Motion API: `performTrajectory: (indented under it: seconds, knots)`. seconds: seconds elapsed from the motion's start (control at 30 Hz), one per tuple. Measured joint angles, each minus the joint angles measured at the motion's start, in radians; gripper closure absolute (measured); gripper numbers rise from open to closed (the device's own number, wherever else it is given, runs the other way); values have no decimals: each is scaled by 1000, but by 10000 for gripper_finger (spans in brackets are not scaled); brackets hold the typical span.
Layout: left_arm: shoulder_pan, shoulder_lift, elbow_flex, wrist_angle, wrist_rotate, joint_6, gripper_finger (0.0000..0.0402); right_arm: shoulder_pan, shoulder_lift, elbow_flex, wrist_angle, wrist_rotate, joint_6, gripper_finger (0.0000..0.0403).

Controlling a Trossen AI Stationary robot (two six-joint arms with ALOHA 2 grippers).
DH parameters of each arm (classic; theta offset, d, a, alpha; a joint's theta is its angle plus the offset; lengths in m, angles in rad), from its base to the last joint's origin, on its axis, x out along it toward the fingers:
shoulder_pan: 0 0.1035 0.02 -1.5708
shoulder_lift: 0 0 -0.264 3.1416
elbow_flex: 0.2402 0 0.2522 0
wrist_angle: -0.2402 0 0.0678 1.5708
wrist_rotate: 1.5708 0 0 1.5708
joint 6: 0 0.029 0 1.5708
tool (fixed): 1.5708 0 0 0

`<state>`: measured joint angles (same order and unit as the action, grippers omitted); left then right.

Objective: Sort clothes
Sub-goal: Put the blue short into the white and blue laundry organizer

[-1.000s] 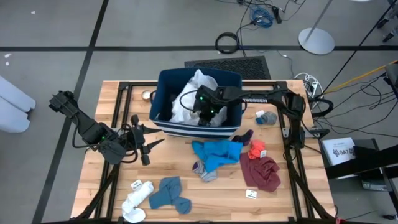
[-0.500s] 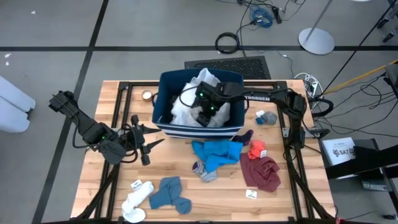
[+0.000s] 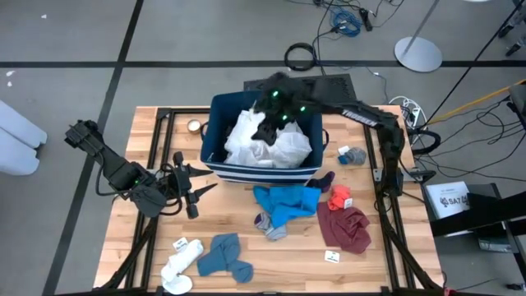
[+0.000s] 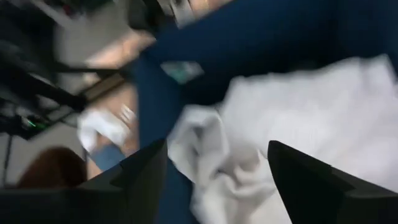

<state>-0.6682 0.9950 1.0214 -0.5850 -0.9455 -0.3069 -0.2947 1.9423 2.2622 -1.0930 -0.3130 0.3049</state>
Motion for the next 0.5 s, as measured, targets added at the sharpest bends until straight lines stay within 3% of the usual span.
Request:
performTrajectory:
  seconds: [0.1,0.2,0.33,0.5]
  knots:
    - [0,0,0,0,0,0,221,2,-8,97,-29,-1,25,136]
    - [0,0,0,0,7,-1,221,19,-68,54,-29,-31,71,138]
    - [0,5,0,1,66,-3,221,80,-118,53,-198,-25,100,139]
    - [0,26,0,-1,85,-2,221,272,-134,53,-376,157,152,139]
